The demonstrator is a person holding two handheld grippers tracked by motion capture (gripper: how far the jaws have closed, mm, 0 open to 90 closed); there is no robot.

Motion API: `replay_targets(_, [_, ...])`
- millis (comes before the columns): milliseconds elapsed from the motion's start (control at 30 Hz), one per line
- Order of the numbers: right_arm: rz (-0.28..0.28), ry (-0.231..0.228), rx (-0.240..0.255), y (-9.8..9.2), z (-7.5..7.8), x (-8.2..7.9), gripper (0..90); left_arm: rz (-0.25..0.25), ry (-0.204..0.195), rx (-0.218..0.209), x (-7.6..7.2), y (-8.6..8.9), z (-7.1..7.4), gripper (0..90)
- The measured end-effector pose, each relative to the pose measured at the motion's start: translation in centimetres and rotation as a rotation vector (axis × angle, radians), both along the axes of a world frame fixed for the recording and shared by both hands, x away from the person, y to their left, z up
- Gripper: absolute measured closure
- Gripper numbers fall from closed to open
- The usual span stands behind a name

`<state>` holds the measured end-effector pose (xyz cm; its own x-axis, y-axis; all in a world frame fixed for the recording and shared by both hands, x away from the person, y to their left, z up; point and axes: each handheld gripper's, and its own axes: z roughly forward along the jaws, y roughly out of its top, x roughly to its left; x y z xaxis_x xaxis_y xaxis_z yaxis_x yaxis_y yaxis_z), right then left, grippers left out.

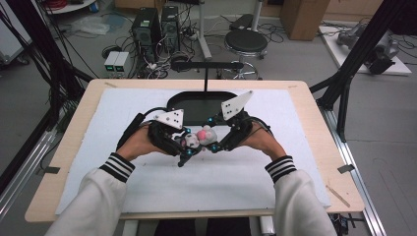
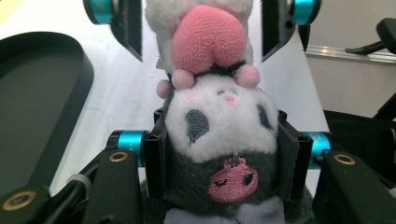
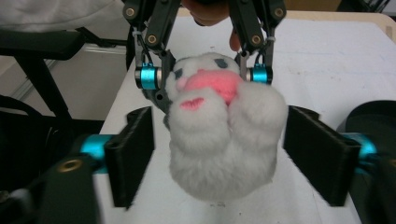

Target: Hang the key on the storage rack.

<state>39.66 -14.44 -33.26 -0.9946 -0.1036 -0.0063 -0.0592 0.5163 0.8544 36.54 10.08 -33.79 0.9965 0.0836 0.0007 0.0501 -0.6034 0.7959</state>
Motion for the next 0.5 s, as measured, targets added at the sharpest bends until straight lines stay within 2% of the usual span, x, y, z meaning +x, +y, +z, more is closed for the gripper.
replay_targets(67, [0.016, 0.0, 0.003, 0.17, 0.12, 0.0, 40.9, -0.009, 0.001, -0.005, -0.04, -0.02, 0.01, 48.5])
replay_targets(133, [0.035, -0.003, 0.002, 0.32, 0.1, -0.08, 50.2, -0.018, -0.01, 0.002, -0.11, -0.02, -0.02, 48.2])
replay_targets(233, [0.038, -0.002, -0.003, 0.38, 0.06, -0.13, 52.6, -0.025, -0.011, 0.011, -0.12, 0.02, -0.06, 47.9])
replay_targets(500, [0.018, 0.002, -0.002, 0.19, 0.31, -0.24, 55.5, -0.041, -0.009, -0.013, 0.18, 0.08, -0.11, 43.4])
